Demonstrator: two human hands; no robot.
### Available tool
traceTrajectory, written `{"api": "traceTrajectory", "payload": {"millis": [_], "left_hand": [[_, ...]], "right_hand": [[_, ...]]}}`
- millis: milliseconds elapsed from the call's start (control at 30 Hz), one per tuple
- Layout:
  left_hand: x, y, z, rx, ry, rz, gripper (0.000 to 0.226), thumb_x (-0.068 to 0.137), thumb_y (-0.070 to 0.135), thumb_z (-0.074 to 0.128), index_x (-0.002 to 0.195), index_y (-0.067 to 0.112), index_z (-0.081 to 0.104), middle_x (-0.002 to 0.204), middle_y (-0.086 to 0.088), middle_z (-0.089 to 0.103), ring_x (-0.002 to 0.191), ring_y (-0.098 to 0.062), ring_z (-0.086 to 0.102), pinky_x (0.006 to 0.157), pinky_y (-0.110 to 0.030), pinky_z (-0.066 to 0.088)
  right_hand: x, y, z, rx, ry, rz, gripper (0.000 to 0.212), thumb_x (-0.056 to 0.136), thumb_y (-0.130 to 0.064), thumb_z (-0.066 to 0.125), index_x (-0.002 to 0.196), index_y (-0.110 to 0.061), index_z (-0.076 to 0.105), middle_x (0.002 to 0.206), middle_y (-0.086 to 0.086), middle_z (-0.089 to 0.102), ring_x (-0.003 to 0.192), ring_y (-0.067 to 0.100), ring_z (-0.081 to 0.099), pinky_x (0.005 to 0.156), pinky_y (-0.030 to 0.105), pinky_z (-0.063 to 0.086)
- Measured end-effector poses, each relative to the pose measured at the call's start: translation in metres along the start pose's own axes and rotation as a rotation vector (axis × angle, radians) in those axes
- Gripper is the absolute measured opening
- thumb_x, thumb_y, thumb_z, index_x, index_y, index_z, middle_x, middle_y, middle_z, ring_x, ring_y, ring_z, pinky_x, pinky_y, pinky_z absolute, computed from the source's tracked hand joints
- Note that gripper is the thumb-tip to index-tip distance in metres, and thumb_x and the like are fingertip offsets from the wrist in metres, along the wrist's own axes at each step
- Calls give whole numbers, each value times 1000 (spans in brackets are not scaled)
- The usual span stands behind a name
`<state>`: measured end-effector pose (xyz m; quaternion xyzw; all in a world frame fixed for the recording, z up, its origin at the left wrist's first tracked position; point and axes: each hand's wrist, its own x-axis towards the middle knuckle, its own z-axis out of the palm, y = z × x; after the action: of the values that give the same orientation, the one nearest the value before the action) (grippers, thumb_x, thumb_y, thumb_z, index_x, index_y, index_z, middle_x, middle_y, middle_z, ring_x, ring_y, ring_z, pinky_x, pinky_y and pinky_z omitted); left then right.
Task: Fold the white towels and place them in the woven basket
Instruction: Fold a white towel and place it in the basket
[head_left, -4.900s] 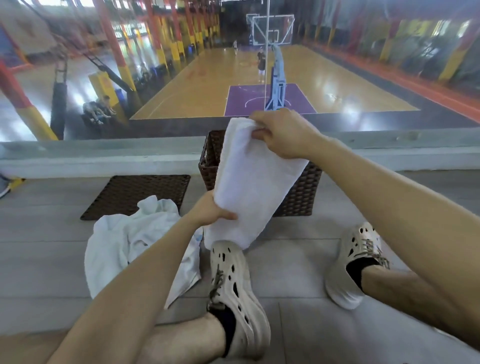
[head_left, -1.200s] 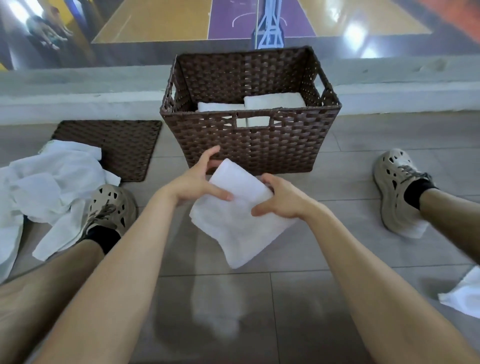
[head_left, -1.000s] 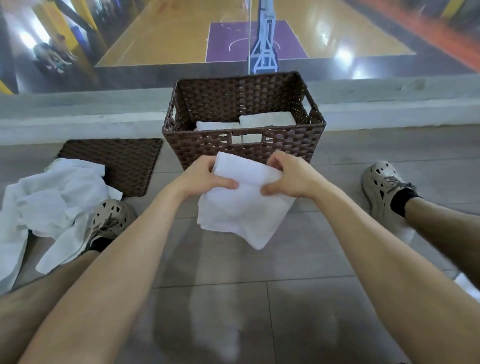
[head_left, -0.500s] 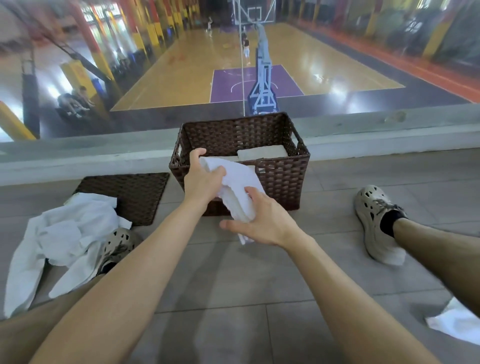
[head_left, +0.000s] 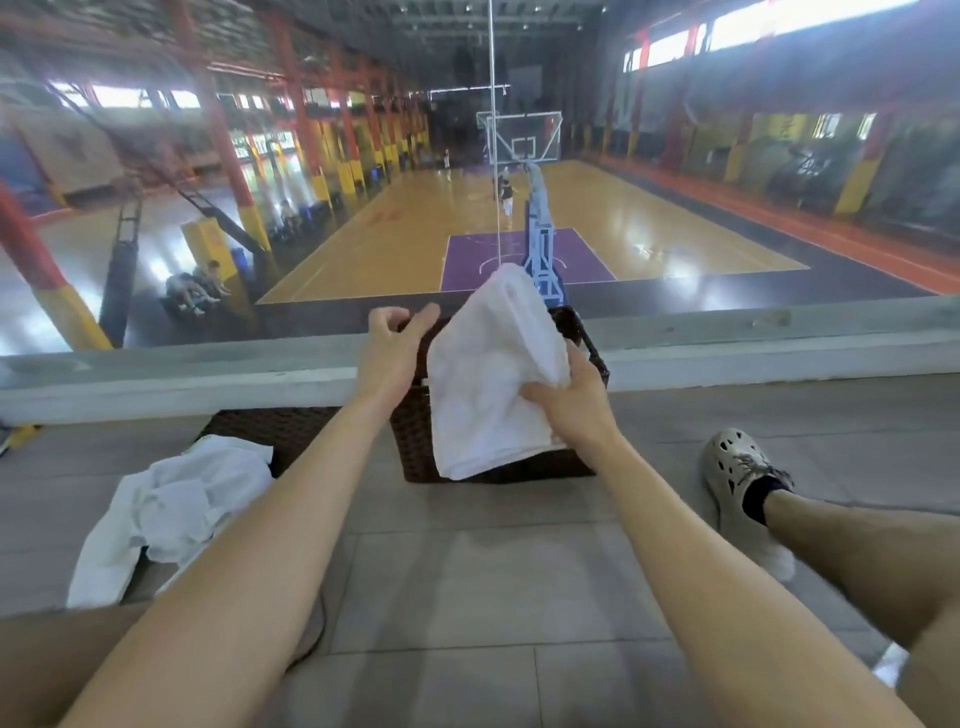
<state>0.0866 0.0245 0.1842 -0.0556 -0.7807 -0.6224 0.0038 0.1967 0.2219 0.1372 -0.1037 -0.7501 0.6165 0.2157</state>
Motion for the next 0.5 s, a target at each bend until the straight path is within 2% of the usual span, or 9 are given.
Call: {"api": "traceTrajectory", "payload": {"millis": [33,67,100,133,200,300,400,500], "left_hand": [[-3,-6,-7,-39,-5,-49,100,71,85,73,145,22,51,144,-15,64,131,-35,63,116,-56,46],[-10,-9,-11,-121,-80,-116,111,66,87,76,152,22,50,150,-10,62,138,-33,59,121,-58,42],[-19,-10,-14,-226,-219,-189,109,69,85,79,154,22,52,150,-6,64,140,-29,60,122,-56,40],[-29,-9,-14,-316,-353,-230,96,77,77,80,152,22,57,147,-4,68,138,-27,63,121,-54,41],[-38,0,-13,-412,-438,-223,64,92,54,80,143,18,66,135,-6,75,126,-27,72,110,-49,51],[-27,18,-6,-346,-290,-165,47,90,40,85,128,15,74,116,-6,82,102,-22,81,89,-39,61],[7,23,-2,-144,-161,-29,35,91,43,84,115,18,79,103,3,84,91,-17,81,79,-34,63],[55,27,0,16,-103,96,37,96,53,76,113,21,78,101,10,81,92,-13,78,68,-23,56]], "right_hand": [[-2,-4,-8,170,-18,40,56,84,-14,77,135,-32,64,118,-6,77,111,26,73,95,49,61],[-4,-8,-15,306,-39,70,58,85,-5,76,137,-28,65,121,0,78,113,31,74,96,53,62],[-7,-12,-20,403,-71,99,58,85,3,73,137,-23,66,122,5,78,114,35,74,96,55,62],[-9,-15,-23,469,-114,125,59,86,7,70,137,-20,66,124,9,78,114,38,74,95,56,62],[-10,-20,-28,546,-201,166,58,88,8,66,139,-19,65,128,11,76,115,38,74,97,57,61],[7,-25,-28,492,-259,169,46,95,-8,71,139,-17,64,130,9,76,117,35,73,102,53,59],[39,-27,-8,337,-171,184,45,93,-39,82,131,-19,70,122,3,79,111,30,76,101,52,59],[95,-22,20,257,-15,214,30,96,-37,78,118,-18,74,113,2,80,104,29,76,99,54,61]]}}
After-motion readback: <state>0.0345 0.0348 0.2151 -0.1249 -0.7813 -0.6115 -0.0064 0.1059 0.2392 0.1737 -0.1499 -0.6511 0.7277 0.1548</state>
